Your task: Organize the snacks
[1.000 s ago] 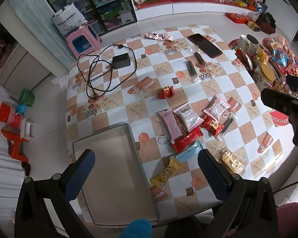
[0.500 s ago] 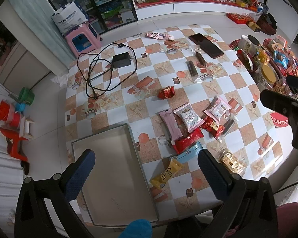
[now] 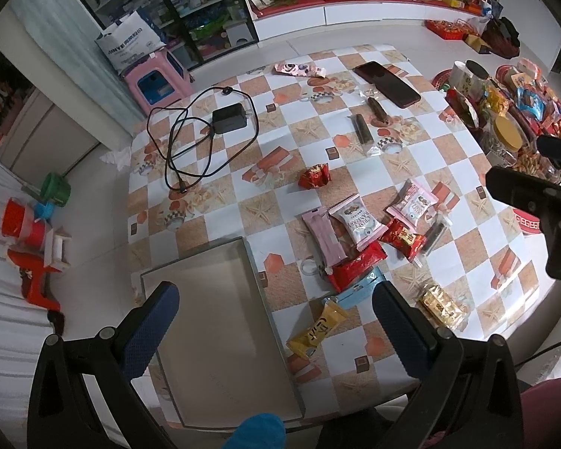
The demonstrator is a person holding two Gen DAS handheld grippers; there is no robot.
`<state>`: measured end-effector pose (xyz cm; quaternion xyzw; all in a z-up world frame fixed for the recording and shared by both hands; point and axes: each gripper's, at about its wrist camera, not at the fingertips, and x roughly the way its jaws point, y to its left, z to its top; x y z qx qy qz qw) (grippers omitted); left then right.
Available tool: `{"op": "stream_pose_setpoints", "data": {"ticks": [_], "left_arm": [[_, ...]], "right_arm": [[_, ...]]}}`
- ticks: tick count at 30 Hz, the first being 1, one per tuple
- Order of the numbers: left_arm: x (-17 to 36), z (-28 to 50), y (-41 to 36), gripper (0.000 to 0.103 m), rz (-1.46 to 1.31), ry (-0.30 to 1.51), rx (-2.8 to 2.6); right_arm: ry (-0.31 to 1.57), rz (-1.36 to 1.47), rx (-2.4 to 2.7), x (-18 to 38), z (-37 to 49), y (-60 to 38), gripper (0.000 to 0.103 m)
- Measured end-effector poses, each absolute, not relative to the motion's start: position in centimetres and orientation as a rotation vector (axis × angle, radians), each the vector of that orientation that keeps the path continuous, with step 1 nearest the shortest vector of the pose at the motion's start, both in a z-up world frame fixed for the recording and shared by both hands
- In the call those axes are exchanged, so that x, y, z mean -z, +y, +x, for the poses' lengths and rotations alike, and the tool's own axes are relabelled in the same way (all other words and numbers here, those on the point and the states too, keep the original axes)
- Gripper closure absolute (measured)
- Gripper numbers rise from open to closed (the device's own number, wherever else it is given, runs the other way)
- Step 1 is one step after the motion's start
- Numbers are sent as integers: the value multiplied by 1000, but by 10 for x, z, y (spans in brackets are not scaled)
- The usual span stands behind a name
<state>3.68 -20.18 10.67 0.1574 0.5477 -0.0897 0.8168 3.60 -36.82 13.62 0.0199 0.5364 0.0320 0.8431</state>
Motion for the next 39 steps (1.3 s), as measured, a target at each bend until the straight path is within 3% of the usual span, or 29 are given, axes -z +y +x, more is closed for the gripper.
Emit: {"op": "stream_pose_setpoints", "data": {"ticks": [39], "left_arm": [[-103, 30, -208, 0, 350, 1183, 205]], "right_arm": [[1170, 35, -78, -130, 28, -366, 0]]}}
